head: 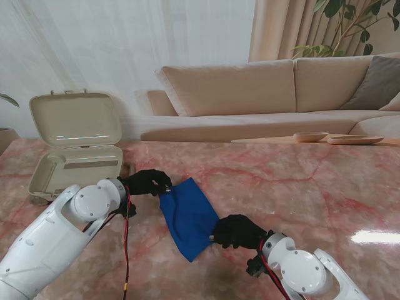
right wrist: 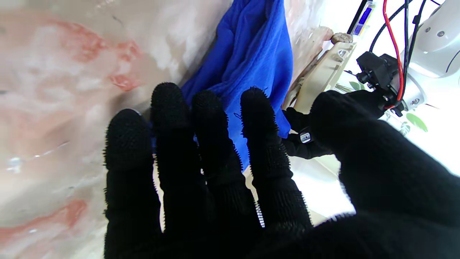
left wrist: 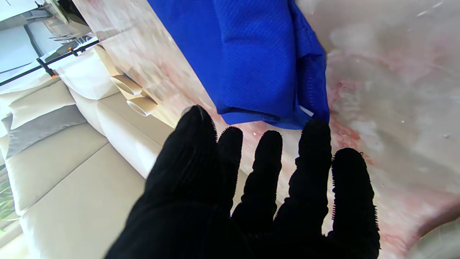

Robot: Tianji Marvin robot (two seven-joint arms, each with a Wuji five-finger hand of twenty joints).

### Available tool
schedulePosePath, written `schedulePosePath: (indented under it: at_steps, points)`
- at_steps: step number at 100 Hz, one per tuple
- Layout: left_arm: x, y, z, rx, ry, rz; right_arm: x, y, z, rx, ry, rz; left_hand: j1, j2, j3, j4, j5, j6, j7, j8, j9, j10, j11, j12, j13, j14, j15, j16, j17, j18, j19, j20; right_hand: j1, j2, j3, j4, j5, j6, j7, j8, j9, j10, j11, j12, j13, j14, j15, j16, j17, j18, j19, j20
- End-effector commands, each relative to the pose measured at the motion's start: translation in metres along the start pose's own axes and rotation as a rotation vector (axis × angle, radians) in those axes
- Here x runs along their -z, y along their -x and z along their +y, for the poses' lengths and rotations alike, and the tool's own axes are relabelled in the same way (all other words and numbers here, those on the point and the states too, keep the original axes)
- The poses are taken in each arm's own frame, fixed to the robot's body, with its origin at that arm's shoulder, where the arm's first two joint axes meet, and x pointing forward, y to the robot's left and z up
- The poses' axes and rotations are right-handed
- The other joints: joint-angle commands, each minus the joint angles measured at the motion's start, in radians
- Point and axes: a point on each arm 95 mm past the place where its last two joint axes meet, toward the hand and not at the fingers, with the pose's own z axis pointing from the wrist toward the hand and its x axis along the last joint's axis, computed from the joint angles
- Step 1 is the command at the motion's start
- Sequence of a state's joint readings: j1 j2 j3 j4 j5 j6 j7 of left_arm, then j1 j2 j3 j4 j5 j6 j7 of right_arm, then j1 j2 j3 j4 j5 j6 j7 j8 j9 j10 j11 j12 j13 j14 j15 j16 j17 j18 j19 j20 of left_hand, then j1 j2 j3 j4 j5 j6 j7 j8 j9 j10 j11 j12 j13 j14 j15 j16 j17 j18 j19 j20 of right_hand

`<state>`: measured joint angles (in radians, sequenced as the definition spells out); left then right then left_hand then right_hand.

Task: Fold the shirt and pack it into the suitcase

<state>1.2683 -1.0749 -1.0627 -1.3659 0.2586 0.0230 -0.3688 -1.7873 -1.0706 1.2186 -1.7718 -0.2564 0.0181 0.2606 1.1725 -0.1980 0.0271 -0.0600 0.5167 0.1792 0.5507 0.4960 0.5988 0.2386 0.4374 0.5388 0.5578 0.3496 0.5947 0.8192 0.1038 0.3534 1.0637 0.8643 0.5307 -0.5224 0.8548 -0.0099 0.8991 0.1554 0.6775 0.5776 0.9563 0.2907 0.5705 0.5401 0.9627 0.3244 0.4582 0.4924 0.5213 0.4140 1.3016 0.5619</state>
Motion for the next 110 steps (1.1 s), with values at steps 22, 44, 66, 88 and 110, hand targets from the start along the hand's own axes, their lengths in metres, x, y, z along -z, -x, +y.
schedulePosePath:
  at_steps: [22,44,66,88,110]
  points:
    - [0.003,0.018,0.01,-0.003,0.081,-0.047,-0.004,0.013,-0.008,-0.032,-0.029,-0.05,-0.018,0.05,-0.041,0.011,-0.004,-0.041,-0.002,0.005,-0.001,0.001,0.006,-0.011,-0.022,0.014,-0.021,-0.011,-0.003,0.016,0.011,-0.002,-0.051,0.002,-0.006,-0.013,0.028,-0.034,-0.004,0.017,0.019,-0.022,-0.011,-0.009,-0.007,0.011,-0.013,-0.033,-0.024,0.024,-0.026,-0.009]
    - [0.015,0.025,0.022,-0.019,0.144,-0.059,-0.01,0.017,-0.004,-0.039,-0.03,-0.082,-0.023,0.059,-0.043,0.01,-0.006,-0.038,-0.004,0.003,-0.003,0.005,0.005,-0.013,-0.024,0.017,-0.018,-0.011,-0.002,0.014,0.014,0.0,-0.046,-0.001,-0.003,-0.015,0.026,-0.034,-0.001,0.016,0.014,-0.022,-0.012,-0.007,-0.022,0.004,-0.025,-0.037,-0.039,0.014,-0.037,-0.012]
    - [0.036,0.029,0.036,-0.011,0.195,-0.08,-0.01,0.023,0.004,-0.039,-0.019,-0.121,-0.029,0.072,-0.046,0.008,-0.003,-0.031,-0.011,-0.001,0.003,0.01,0.004,-0.015,-0.02,0.021,-0.013,-0.009,0.003,0.01,0.021,0.003,-0.042,0.001,-0.004,-0.016,0.019,-0.03,0.001,0.014,0.007,-0.019,-0.011,-0.004,-0.035,-0.005,-0.034,-0.04,-0.054,0.008,-0.046,-0.012]
    - [0.054,0.023,0.053,0.032,0.217,-0.081,-0.01,0.028,0.014,-0.031,-0.005,-0.16,-0.035,0.087,-0.05,0.006,-0.001,-0.025,-0.024,-0.006,0.005,0.015,-0.001,-0.018,-0.019,0.03,-0.008,-0.007,0.006,0.009,0.03,0.006,-0.037,0.001,-0.006,-0.016,0.013,-0.031,0.002,0.012,0.002,-0.022,-0.013,-0.005,-0.047,-0.02,-0.043,-0.043,-0.068,0.0,-0.055,-0.012]
    - [0.075,0.012,0.07,0.06,0.226,-0.073,-0.01,0.034,0.026,-0.026,0.005,-0.201,-0.048,0.107,-0.055,0.004,0.002,-0.017,-0.048,-0.013,0.004,0.023,-0.01,-0.023,-0.022,0.038,-0.008,-0.008,0.006,0.007,0.036,0.01,-0.034,0.003,-0.011,-0.016,0.01,-0.03,-0.001,0.008,-0.004,-0.022,-0.018,-0.006,-0.059,-0.041,-0.055,-0.048,-0.085,-0.014,-0.067,-0.012]
